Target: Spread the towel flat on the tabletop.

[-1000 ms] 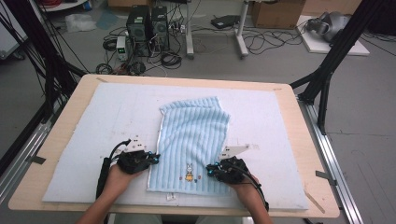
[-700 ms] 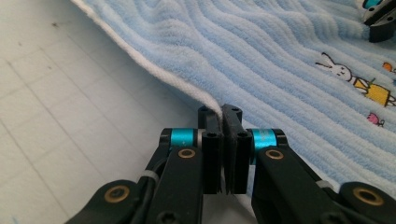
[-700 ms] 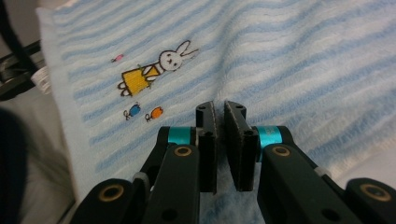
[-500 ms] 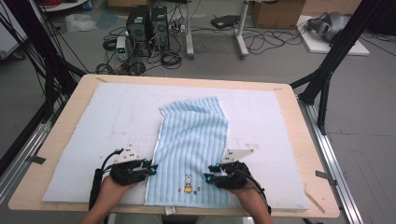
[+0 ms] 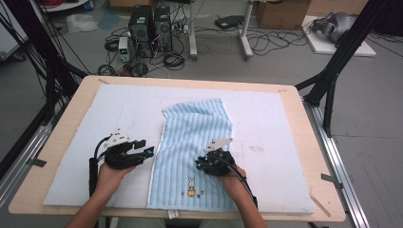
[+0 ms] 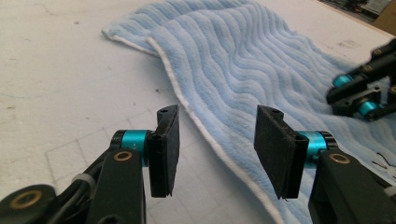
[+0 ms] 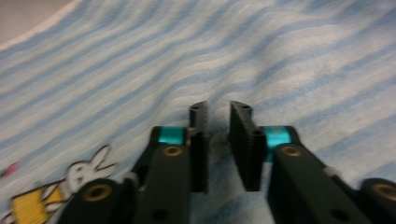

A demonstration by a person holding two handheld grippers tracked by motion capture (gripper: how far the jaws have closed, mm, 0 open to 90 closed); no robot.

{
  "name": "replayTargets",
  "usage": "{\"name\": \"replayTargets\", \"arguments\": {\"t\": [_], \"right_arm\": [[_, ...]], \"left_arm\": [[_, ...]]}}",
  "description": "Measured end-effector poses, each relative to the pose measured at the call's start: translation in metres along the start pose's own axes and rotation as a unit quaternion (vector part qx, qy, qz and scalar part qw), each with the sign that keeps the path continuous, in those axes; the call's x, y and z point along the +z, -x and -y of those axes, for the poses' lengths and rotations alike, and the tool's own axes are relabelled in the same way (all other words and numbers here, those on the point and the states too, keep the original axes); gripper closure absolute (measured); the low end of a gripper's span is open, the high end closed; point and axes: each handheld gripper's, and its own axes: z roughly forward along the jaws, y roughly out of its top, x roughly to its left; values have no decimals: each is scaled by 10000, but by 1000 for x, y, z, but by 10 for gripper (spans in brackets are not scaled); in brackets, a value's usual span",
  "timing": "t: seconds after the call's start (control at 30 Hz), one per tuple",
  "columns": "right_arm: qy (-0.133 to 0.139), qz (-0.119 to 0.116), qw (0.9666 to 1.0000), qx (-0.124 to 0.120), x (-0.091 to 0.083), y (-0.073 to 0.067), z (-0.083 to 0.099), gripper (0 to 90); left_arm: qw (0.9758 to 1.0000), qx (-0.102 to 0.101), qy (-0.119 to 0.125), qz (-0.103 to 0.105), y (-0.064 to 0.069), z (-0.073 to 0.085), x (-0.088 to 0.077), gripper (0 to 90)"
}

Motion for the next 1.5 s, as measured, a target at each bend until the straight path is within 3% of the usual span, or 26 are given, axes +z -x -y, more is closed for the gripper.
{"name": "replayTargets", "arguments": {"t": [0.23,0.43,0.53,0.63,0.7,0.8,0.93,1.07,1.23,1.43,1.5], "right_arm": [[-95,-757,9970,-98,-8,-10,9,844],[-212,-1320,9907,-247,-17,-22,20,839],[-203,-1373,9899,-305,-21,-24,22,739],[196,-1237,9920,-176,-28,-18,20,617],[474,-1017,9937,-38,-33,-13,18,583],[677,-691,9953,97,-38,-3,18,538],[878,-442,9949,210,-43,3,19,440],[1000,-218,9945,225,-46,4,19,394],[1024,-115,9943,259,-48,6,20,369],[1100,-78,9935,284,-52,8,22,367],[1122,-43,9932,297,-54,9,24,365]], "left_arm": [[9999,-141,-56,-45,-10,0,2,508],[9998,-195,-67,-58,-16,-3,6,507],[9997,-209,-83,-71,-19,-5,10,503],[9995,-288,-80,-93,-24,-11,18,488],[9993,-335,-34,-139,-30,-19,25,485],[9991,-412,-5,-142,-37,-30,35,467],[9988,-429,-11,-217,-48,-41,55,465],[9985,-431,-177,-285,-55,-50,82,453],[9978,-325,-423,-381,-57,-59,115,434],[9955,3,-842,-444,-49,-64,145,436],[9949,99,-873,-497,-45,-64,150,476]]}}
